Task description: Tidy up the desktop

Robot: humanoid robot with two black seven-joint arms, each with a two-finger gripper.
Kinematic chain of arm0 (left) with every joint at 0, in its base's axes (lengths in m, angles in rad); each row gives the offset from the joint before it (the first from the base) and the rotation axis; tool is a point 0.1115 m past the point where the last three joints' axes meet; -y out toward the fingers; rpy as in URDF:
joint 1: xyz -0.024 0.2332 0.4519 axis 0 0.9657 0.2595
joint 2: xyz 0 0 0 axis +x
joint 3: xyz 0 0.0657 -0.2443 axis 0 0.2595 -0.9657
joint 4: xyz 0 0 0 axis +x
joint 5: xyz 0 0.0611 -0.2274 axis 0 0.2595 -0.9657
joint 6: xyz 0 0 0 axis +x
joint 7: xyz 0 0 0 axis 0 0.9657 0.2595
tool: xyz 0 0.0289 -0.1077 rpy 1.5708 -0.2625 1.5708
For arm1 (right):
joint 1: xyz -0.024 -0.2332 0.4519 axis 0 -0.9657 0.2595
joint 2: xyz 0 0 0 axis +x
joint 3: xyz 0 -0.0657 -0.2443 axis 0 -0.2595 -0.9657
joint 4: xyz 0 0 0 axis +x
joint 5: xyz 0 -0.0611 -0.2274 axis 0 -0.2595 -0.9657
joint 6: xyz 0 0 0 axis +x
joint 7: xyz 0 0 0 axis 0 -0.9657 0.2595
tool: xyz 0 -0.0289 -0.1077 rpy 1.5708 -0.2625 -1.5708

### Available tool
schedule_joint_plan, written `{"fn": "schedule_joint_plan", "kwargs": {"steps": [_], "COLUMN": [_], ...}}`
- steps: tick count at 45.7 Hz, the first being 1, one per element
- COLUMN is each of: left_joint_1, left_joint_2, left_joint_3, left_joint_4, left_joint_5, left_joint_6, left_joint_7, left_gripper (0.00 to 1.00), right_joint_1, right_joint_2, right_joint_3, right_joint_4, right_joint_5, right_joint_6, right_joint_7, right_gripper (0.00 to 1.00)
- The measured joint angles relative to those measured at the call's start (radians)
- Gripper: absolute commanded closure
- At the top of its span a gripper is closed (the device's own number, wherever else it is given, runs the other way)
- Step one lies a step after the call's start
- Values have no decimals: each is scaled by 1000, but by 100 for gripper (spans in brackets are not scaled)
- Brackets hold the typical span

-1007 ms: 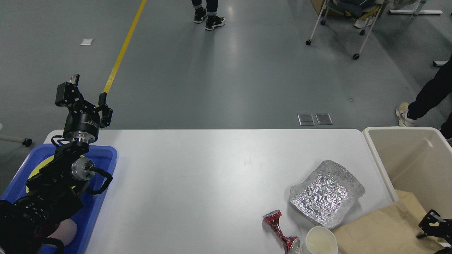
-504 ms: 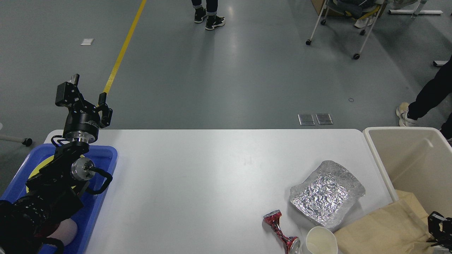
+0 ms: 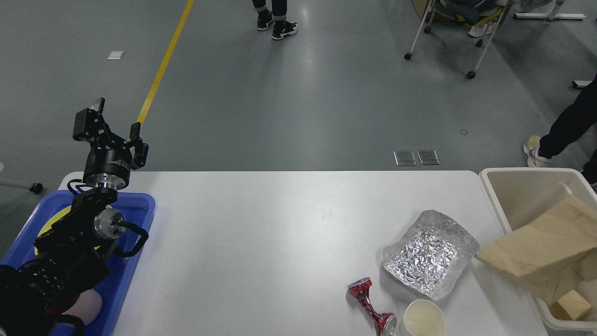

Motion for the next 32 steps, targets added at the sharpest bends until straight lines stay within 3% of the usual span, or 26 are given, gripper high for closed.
{"fn": "schedule_joint_plan", "kwargs": {"steps": [11, 19, 32], "left_joint_1": [0, 0, 0], "left_joint_2": [0, 0, 0], "left_joint_3": [0, 0, 0], "left_joint_4": [0, 0, 0], "left_joint_5": [0, 0, 0], "left_joint_6": [0, 0, 0], "left_joint_7": [0, 0, 0], "left_gripper": [4, 4, 4], "right_joint_1": [225, 324, 481], "right_joint_2": [-44, -45, -63], "right_joint_3": [0, 14, 21], "right_joint_4": [-41, -130, -144], "right_joint_5": [-16, -14, -9], "right_joint_6": [0, -5, -3], "right_joint_7": [0, 0, 0], "right_gripper": [100, 100, 100]}}
